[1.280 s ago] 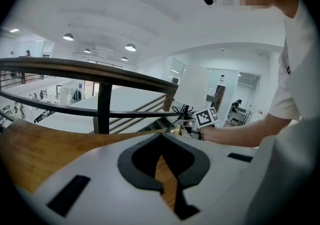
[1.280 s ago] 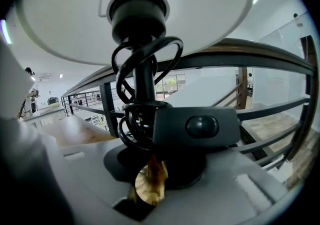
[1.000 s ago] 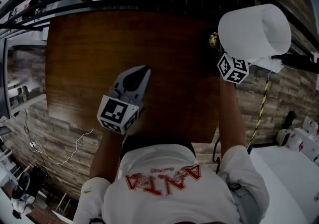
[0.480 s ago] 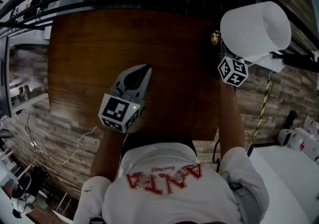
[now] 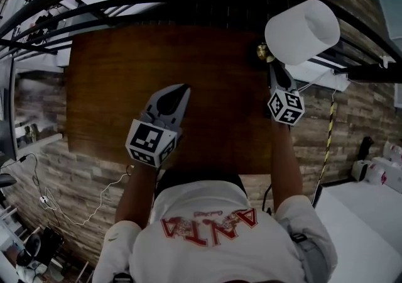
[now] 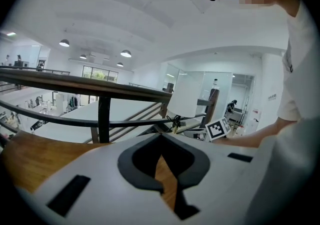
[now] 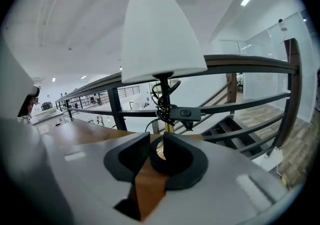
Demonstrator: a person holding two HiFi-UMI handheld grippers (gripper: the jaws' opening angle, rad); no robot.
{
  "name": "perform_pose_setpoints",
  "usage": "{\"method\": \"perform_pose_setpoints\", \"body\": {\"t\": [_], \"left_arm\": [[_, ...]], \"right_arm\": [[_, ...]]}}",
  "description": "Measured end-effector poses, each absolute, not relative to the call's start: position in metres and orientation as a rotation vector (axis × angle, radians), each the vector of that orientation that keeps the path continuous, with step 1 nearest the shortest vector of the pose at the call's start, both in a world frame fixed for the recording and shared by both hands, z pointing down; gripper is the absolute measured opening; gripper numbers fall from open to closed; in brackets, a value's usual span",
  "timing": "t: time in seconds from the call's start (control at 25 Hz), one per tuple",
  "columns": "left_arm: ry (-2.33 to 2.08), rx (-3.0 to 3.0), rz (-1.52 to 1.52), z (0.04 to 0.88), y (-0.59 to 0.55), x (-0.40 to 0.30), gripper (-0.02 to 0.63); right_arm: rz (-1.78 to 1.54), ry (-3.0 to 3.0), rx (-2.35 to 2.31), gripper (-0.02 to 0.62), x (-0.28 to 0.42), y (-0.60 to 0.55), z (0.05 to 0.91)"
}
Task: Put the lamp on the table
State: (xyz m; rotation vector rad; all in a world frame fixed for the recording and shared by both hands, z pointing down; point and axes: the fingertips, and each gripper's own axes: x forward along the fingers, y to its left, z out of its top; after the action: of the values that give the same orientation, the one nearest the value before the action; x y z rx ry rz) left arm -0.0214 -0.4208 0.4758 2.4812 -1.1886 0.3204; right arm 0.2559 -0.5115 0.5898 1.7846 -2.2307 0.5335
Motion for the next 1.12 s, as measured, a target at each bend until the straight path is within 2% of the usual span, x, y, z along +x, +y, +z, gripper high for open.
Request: {"method": "perform_pose_setpoints", "body": {"t": [0.44,0.8,1.12], "left_arm": [[-1.139,2.568,0.287,0.448,-0.399,-0.029,0.009],[-1.085,2.621,0.247,0.423,-0.381,-0.029,0.009],[-1.060,2.706,0.184,0.382,-0.372,-0.024,0.009]], "right_arm": [[0.487,-2.274,1.804,0.004,0.224,-0.437,0.514],[0.542,-2.307,1.813,0.003,0.192,-0.374,0.460],[0.324,-2.370,1.814,0.003,0.190,-0.360,0.386]]}}
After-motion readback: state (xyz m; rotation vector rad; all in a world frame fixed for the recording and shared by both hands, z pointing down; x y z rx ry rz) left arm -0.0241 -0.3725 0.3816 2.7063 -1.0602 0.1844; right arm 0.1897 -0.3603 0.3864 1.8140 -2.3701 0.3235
